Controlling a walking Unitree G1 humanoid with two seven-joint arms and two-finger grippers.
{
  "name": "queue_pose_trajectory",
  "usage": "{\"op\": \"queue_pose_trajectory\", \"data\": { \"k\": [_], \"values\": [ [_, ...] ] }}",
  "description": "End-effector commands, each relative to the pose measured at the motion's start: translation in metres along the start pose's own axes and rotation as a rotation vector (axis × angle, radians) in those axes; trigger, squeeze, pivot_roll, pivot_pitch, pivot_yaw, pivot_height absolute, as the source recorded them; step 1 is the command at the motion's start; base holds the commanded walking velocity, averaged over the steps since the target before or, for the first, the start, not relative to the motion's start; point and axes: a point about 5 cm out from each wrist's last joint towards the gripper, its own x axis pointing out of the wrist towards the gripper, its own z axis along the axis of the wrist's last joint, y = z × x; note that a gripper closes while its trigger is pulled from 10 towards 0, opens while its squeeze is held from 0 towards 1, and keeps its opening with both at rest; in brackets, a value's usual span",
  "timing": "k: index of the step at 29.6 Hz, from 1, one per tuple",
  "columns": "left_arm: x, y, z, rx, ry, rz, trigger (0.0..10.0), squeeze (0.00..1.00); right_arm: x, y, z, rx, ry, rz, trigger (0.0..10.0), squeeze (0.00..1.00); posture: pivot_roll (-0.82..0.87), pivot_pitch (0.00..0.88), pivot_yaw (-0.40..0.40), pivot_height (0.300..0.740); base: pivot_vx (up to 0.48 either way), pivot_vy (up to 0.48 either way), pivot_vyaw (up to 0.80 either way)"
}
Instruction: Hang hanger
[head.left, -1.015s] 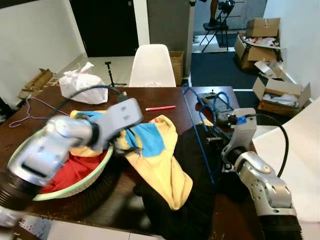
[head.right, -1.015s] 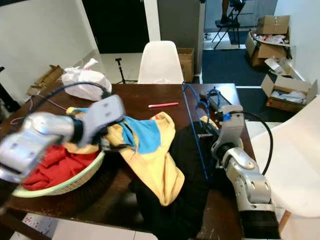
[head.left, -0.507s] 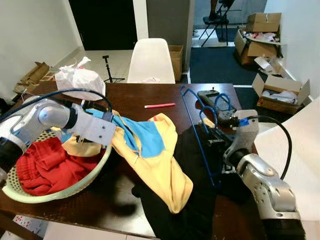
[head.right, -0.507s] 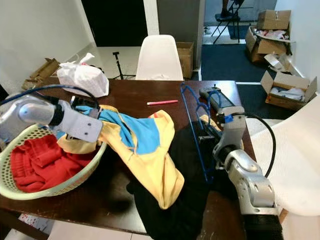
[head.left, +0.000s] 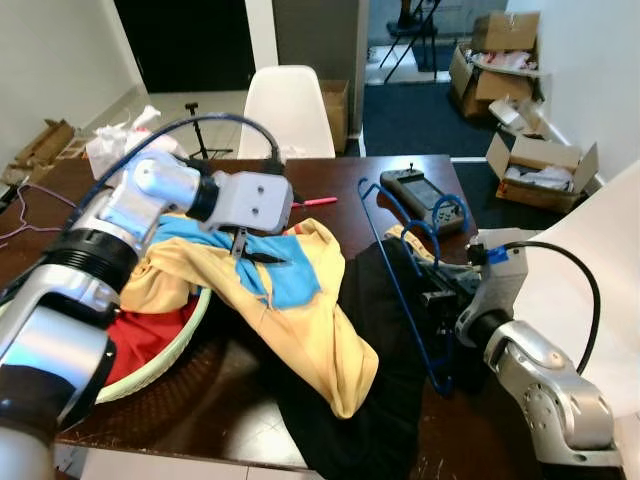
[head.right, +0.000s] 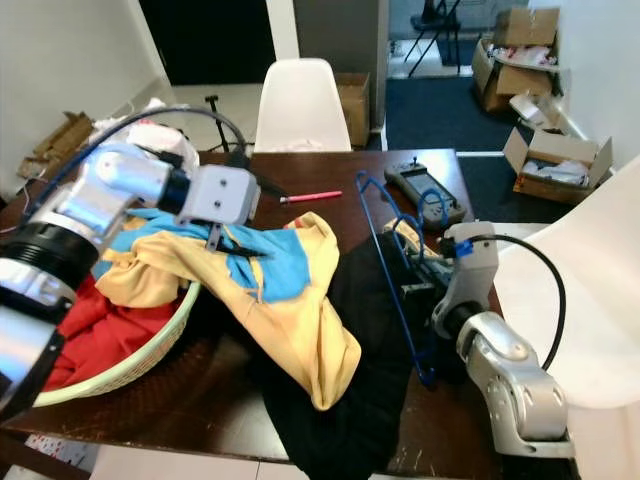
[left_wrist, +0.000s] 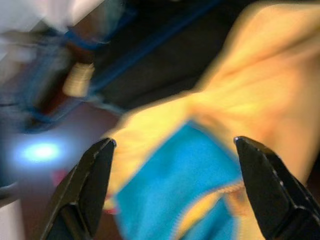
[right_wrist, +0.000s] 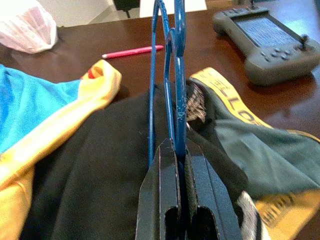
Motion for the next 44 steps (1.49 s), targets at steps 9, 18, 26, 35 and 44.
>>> {"op": "queue_pose_trajectory", "data": {
  "k": [9, 18, 26, 35, 44],
  "values": [
    [0.01, -0.008, -0.006, 0.123, 0.097, -0.179, 10.0, 0.0, -0.02, -0.003, -0.006, 0.016, 0.058, -0.05, 10.0, 0.0, -0.14, 0.216, 0.12, 0.74, 0.0, 0.0, 0.0],
    [0.01, 0.002, 0.005, 0.228, 0.102, -0.206, 10.0, 0.0, -0.04, 0.01, 0.002, 0.056, 0.026, -0.03, 10.0, 0.0, -0.14, 0.295, 0.134, 0.74, 0.0, 0.0, 0.0],
    [0.013, 0.008, 0.012, 0.299, 0.097, -0.207, 10.0, 0.0, -0.052, 0.016, 0.009, 0.107, -0.03, -0.023, 10.0, 0.0, -0.14, 0.357, 0.141, 0.74, 0.0, 0.0, 0.0],
    [0.024, 0.01, 0.017, 0.417, 0.139, -0.212, 10.0, 0.0, -0.086, 0.032, 0.019, 0.214, -0.109, 0.032, 10.0, 0.0, -0.16, 0.446, 0.154, 0.74, 0.0, 0.0, 0.0],
    [0.029, 0.01, 0.016, 0.454, 0.168, -0.205, 6.5, 0.0, -0.094, 0.039, 0.021, 0.242, -0.109, 0.035, 10.0, 0.0, -0.16, 0.467, 0.162, 0.74, 0.0, 0.0, 0.0]
  ]
}}
